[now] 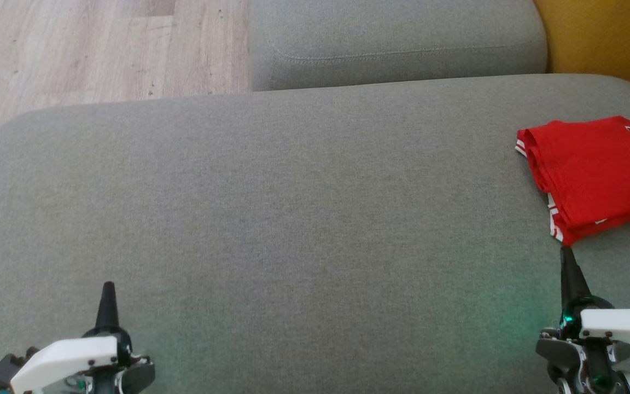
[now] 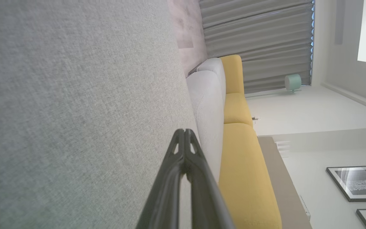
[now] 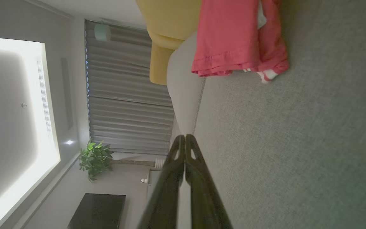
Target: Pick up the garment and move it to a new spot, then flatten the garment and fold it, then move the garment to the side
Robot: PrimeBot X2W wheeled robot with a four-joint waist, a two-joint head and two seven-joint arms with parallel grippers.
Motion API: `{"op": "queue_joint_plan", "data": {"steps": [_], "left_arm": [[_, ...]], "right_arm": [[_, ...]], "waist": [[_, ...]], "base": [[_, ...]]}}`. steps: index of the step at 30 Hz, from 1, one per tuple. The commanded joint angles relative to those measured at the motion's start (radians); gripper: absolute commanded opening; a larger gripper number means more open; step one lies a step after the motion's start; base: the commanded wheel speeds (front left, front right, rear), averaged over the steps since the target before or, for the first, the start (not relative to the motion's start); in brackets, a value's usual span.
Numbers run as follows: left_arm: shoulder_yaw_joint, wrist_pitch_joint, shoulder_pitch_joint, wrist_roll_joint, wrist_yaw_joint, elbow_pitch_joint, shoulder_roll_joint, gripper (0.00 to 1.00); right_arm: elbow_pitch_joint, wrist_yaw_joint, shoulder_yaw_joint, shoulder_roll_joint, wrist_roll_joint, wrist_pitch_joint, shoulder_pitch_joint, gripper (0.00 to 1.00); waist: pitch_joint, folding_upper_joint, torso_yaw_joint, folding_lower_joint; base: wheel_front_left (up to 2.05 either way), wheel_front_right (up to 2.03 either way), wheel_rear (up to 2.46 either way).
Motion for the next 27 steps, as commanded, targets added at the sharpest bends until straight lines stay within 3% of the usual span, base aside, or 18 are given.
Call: {"op": "queue_joint_plan", "data": {"steps": [1, 16, 27], "left_arm": [[0.045, 0.009, -0.059, -0.027, -0.013, -0.028, -0.001, 0.0], [0.108, 0.047, -0.087, -0.141, -0.058, -0.026, -0.026, 0.0], [0.109, 0.048, -0.087, -0.141, -0.059, -0.026, -0.027, 0.0]], "right_arm": [[-0.04, 0.003, 0.012, -0.021, 0.041, 0.01, -0.066, 0.0], [-0.044, 0.004, -0.012, -0.02, 0.203, 0.037, -0.089, 0.0], [-0.044, 0.004, -0.016, -0.017, 0.201, 0.04, -0.09, 0.0]], "waist": [[0.001, 0.0, 0.0, 0.0], [0.006, 0.0, -0.004, -0.0001], [0.006, 0.0, -0.004, -0.0001]], "base": [[0.0, 0.0, 0.0], [0.0, 0.0, 0.0], [0.0, 0.0, 0.0]]}}
